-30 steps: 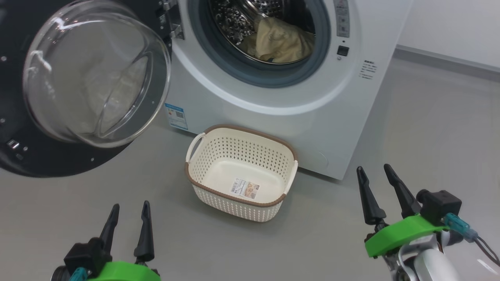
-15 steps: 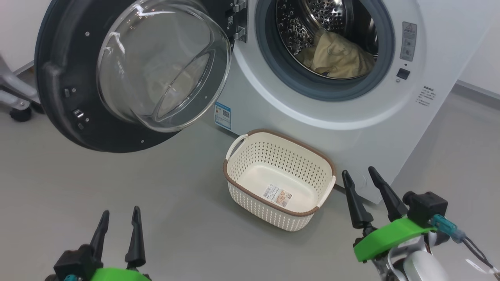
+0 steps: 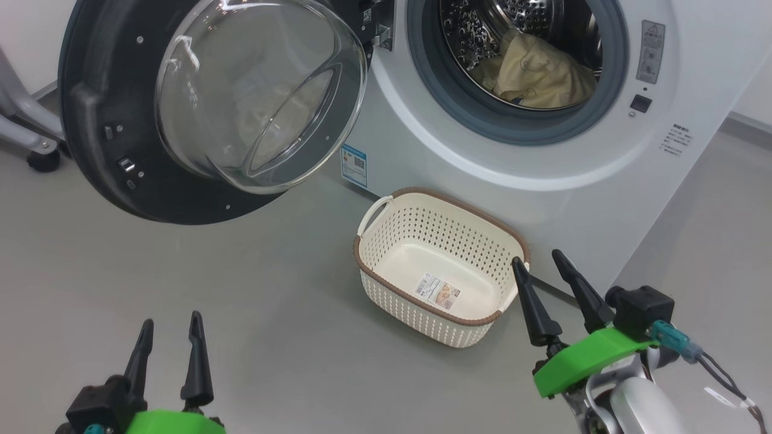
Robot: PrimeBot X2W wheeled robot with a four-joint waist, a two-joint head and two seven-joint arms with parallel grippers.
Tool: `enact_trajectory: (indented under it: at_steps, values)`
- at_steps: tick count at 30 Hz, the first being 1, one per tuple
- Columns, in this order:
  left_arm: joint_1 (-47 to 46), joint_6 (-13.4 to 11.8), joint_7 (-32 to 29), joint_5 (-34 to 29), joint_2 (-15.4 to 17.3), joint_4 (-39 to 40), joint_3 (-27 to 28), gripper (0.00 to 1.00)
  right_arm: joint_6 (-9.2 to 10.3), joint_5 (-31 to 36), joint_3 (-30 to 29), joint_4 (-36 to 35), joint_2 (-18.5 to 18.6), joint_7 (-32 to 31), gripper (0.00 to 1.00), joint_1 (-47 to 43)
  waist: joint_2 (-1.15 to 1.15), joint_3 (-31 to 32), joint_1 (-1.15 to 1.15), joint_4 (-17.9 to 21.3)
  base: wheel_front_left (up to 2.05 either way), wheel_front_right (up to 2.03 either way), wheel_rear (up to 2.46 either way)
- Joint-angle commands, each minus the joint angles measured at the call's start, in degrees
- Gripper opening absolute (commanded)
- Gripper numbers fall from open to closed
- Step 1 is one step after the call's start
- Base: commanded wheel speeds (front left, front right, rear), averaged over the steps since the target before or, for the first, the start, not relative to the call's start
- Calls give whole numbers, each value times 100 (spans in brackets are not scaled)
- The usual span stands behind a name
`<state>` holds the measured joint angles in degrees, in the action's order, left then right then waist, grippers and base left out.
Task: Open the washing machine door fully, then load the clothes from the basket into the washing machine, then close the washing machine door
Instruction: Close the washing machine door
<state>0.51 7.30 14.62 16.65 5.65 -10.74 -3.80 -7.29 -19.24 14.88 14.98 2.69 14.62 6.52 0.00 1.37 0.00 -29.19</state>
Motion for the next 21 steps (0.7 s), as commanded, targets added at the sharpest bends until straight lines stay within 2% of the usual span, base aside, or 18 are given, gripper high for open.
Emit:
enact_trajectory:
  at_steps: [1, 21]
  values:
    - [-120, 19, 38, -45, 17, 227, 240, 100, -20, -35, 124, -144, 19, 38, 100, 342, 0, 0, 0, 1, 0, 0, 0]
    - [-149, 19, 38, -64, -18, 168, 197, 100, -20, -19, 72, -134, 19, 38, 100, 265, 0, 27, 0, 24, 0, 0, 0]
